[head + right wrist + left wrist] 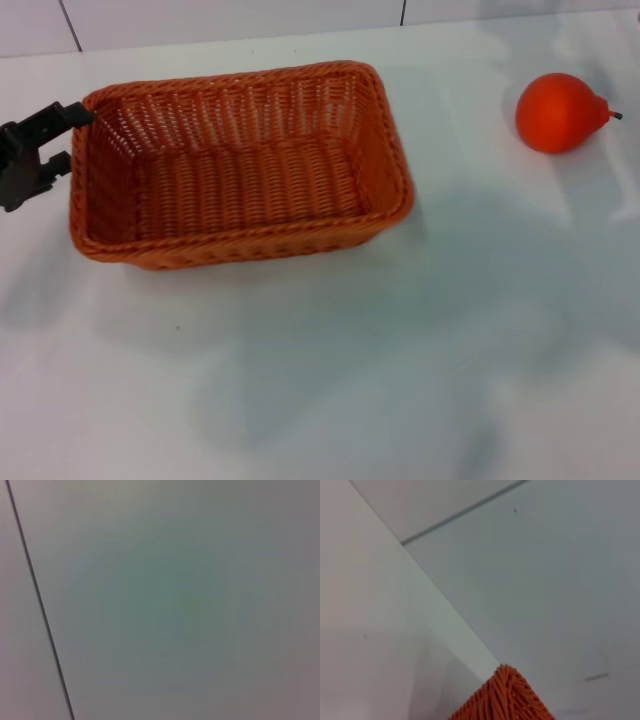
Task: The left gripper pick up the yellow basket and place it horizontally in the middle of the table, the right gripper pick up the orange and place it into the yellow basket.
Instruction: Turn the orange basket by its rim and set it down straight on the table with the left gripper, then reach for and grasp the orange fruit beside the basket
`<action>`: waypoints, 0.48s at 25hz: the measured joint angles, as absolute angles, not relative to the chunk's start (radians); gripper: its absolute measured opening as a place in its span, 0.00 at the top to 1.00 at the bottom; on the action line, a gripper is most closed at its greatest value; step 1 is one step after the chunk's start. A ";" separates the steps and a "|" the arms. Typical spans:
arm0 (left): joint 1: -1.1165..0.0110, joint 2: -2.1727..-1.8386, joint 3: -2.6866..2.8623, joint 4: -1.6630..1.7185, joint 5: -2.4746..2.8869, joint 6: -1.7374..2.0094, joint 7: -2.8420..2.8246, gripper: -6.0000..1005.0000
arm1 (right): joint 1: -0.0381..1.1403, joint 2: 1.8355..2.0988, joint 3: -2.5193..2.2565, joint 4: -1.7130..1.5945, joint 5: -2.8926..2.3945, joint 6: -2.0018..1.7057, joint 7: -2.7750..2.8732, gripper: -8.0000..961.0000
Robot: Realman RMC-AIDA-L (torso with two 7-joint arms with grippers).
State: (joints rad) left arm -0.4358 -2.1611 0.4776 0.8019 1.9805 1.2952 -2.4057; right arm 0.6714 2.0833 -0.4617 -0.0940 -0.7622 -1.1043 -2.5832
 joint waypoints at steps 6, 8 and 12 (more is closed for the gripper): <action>-0.413 -2.158 0.481 0.800 1.987 1.321 -2.399 0.15 | 0.660 2.081 -0.548 -0.184 -0.766 -1.005 -2.431 0.14; -0.403 -2.156 0.477 0.799 1.985 1.304 -2.382 0.15 | 0.651 2.075 -0.599 -0.218 -0.766 -0.982 -2.385 0.14; -0.390 -2.153 0.444 0.798 1.959 1.284 -2.302 0.14 | 0.625 2.039 -0.747 -0.312 -0.840 -0.928 -2.206 0.14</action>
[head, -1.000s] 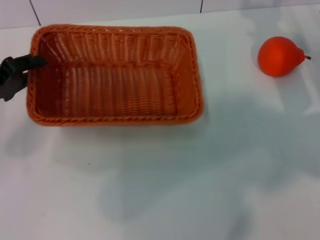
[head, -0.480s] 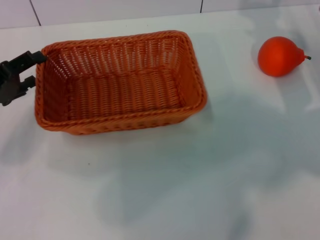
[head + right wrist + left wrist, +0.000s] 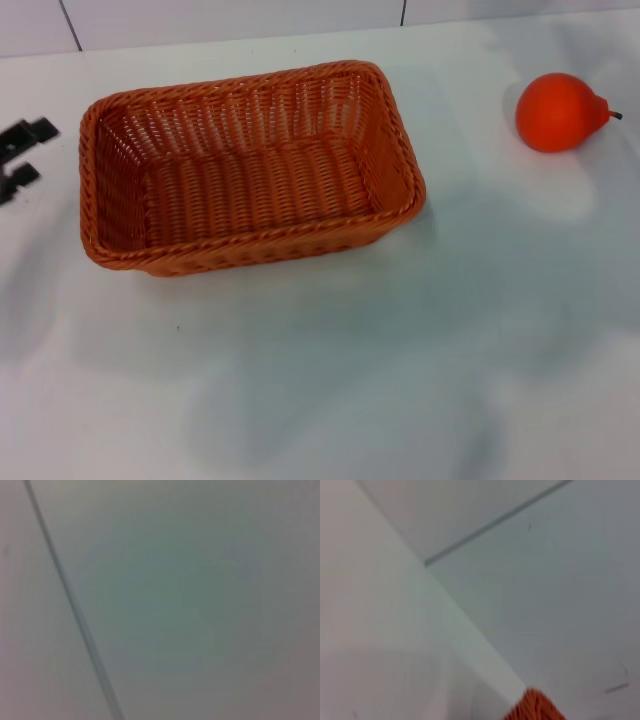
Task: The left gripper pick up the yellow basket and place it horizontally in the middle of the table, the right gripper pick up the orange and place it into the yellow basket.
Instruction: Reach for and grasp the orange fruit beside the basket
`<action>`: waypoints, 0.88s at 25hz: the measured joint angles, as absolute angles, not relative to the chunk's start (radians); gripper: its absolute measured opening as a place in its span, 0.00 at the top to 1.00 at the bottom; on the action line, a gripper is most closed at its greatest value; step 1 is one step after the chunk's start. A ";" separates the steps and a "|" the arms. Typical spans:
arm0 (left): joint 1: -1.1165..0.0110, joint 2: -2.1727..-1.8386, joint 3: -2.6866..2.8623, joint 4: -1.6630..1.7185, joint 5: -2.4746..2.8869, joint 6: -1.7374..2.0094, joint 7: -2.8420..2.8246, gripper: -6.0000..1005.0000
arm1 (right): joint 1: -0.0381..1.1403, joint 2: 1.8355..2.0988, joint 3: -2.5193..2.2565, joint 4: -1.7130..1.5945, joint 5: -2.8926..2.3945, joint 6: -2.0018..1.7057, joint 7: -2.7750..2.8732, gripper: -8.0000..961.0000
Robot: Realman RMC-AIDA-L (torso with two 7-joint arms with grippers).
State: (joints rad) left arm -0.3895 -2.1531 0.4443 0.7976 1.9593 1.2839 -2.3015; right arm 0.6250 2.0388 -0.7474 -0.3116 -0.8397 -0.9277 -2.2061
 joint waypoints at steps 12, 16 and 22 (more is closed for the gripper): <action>-0.396 -2.161 0.343 0.565 1.472 1.409 -1.417 0.14 | 0.598 1.843 -0.766 -0.730 -1.861 -1.165 -1.185 0.15; -0.419 -2.162 0.342 0.439 1.329 1.471 -1.125 0.14 | 0.612 1.840 -0.663 -0.847 -2.125 -1.331 -1.052 0.15; -0.454 -2.161 0.344 0.350 1.237 1.482 -0.996 0.14 | 0.651 1.859 -0.650 -0.855 -2.401 -1.337 -0.959 0.15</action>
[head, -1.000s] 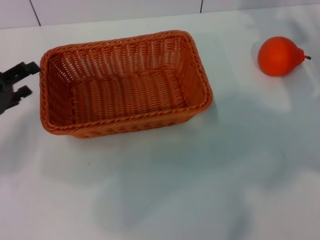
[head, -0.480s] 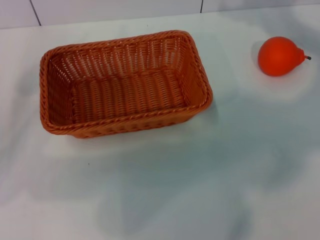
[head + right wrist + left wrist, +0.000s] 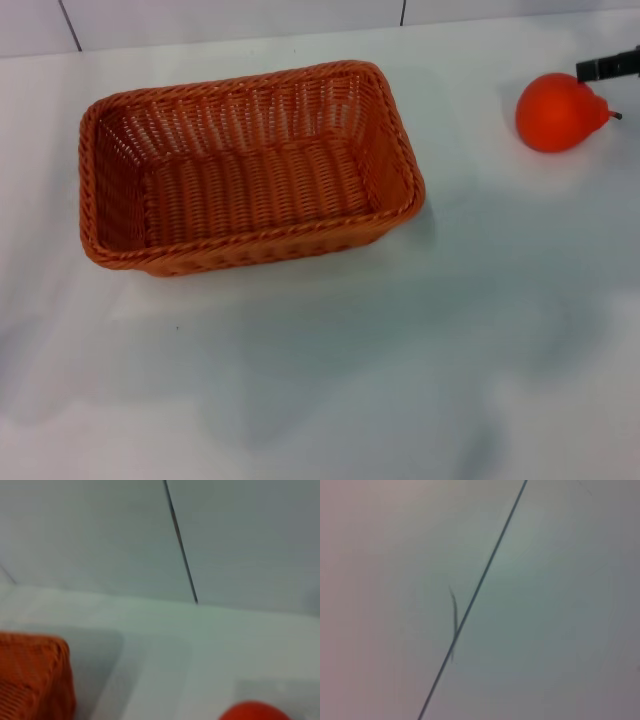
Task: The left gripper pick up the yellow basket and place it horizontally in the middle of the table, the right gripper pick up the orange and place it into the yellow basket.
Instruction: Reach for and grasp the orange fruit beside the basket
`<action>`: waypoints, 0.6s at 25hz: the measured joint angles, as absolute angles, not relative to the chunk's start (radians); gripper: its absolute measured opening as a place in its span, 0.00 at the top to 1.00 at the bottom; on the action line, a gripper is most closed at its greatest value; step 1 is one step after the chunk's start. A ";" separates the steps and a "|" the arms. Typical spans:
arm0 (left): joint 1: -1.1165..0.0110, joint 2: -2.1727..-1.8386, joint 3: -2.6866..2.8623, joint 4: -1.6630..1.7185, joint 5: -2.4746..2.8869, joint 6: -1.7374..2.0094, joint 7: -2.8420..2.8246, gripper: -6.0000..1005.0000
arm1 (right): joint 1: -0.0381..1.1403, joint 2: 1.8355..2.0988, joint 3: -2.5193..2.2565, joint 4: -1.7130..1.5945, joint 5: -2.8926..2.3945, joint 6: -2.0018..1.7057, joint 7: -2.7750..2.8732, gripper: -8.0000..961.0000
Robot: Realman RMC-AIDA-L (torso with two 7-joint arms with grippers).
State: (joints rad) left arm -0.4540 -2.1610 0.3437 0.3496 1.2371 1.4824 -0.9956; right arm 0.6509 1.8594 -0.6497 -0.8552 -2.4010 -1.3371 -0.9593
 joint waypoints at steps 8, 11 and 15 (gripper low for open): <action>-0.474 -2.161 0.346 0.346 1.236 1.473 -1.001 0.14 | 0.679 1.934 -0.690 -0.809 -2.515 -1.197 -0.956 0.15; -0.475 -2.162 0.349 0.336 1.235 1.474 -1.003 0.14 | 0.694 1.937 -0.705 -0.751 -2.523 -1.136 -0.967 0.15; -0.476 -2.162 0.346 0.317 1.235 1.473 -1.005 0.14 | 0.714 1.935 -0.711 -0.675 -2.523 -1.066 -0.992 0.25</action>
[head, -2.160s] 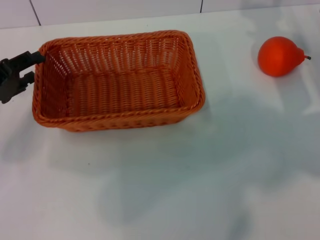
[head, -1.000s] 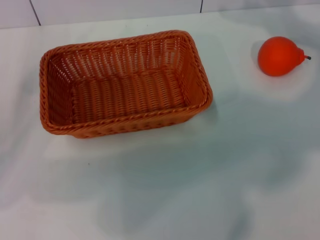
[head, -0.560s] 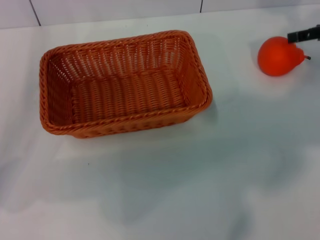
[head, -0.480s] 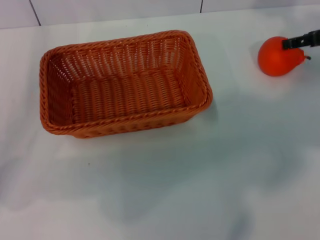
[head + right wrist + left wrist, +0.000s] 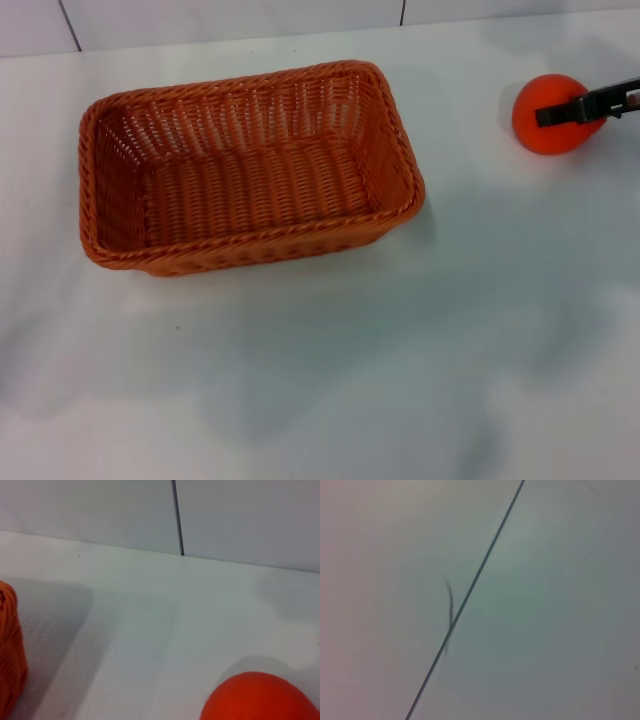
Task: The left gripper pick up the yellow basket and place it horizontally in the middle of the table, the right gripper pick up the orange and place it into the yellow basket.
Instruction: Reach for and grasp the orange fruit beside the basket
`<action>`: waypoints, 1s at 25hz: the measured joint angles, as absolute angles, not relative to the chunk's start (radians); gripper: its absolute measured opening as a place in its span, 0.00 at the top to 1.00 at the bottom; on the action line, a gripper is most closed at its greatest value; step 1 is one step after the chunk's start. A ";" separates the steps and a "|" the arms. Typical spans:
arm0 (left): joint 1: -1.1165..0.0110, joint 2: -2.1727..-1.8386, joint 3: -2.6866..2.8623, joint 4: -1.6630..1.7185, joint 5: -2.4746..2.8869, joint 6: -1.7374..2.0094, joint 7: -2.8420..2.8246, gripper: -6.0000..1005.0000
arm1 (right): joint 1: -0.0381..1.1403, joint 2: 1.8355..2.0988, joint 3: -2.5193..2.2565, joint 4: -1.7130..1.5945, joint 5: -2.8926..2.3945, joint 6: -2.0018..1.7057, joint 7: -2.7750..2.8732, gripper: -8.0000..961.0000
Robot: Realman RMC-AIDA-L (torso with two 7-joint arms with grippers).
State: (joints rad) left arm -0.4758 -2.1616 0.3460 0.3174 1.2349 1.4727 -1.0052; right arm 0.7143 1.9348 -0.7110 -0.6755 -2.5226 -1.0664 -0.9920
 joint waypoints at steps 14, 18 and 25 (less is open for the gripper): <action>-0.471 -2.163 0.344 0.306 1.230 1.472 -1.036 0.14 | 0.710 1.936 -0.701 -0.659 -2.505 -1.038 -1.026 0.61; -0.466 -2.163 0.344 0.306 1.230 1.472 -1.046 0.14 | 0.703 1.934 -0.698 -0.660 -2.478 -1.038 -1.031 0.80; -0.459 -2.163 0.344 0.304 1.230 1.481 -1.057 0.14 | 0.649 1.919 -0.640 -0.659 -2.192 -1.066 -1.127 0.92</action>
